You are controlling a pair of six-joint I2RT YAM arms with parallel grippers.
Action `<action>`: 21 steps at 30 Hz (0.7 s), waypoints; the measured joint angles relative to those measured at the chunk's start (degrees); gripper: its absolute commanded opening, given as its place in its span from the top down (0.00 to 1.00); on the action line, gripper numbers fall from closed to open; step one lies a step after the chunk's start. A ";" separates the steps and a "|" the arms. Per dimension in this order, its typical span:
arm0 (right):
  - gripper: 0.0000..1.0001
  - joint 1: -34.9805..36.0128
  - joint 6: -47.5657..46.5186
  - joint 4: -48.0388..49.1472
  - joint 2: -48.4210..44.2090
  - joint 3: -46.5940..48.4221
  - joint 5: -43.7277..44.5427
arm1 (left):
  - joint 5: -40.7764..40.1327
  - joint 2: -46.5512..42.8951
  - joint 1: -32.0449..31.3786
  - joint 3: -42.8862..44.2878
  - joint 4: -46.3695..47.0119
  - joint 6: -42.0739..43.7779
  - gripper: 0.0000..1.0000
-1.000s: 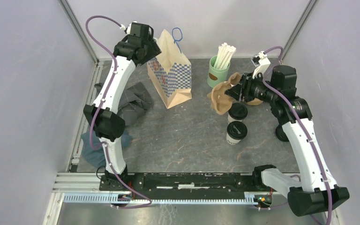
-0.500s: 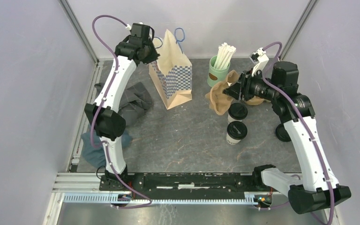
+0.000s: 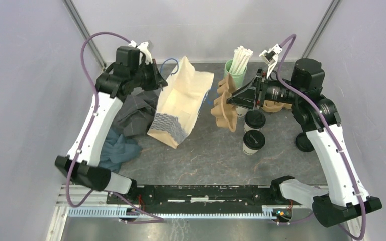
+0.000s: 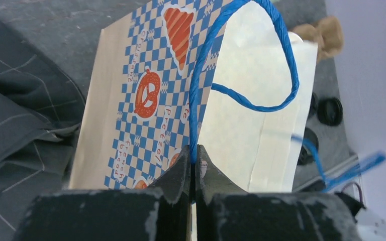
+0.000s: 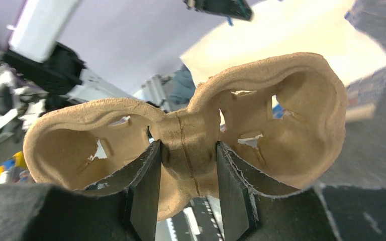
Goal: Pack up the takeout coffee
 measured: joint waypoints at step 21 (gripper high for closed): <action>0.65 23.45 24.85 20.98 11.72 -2.34 -0.57 | 9.99 -13.07 -3.43 -13.22 4.90 3.98 0.98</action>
